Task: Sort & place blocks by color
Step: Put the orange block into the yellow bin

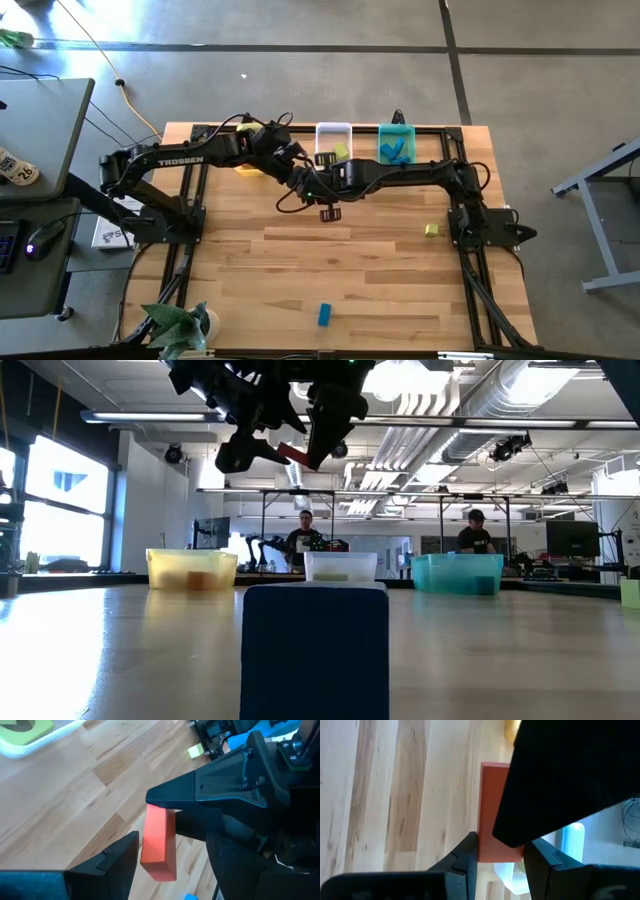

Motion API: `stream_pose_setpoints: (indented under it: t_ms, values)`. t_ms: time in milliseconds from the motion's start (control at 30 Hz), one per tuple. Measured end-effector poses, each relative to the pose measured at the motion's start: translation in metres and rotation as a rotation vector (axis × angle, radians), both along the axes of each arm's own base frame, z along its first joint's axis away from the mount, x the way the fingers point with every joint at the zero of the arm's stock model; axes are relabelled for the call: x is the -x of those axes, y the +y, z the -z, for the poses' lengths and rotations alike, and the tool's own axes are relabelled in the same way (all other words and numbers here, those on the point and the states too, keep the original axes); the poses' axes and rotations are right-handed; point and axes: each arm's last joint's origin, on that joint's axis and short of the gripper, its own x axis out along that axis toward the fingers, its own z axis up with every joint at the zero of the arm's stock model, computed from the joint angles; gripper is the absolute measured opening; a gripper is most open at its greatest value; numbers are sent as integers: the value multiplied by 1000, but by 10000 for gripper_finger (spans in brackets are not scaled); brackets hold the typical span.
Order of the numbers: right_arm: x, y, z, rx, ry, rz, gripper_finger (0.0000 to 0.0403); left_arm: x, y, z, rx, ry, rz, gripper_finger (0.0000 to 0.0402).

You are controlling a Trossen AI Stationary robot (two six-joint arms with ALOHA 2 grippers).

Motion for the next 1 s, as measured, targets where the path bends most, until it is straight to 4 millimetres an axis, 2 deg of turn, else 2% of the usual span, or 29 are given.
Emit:
stream_pose_setpoints:
  t_ms: [133,500,867,1000]
  values:
    - [0,-5,0,1,2,8,92,1,3,0,-10,3,-5,204]
    - [-1,-8,1,21,15,-21,92,2,5,1,-46,14,6,106]
    - [-1,-12,0,38,9,-1,92,2,5,1,-63,13,19,85]
    - [-1,-13,0,55,13,4,92,2,6,1,-80,16,23,59]
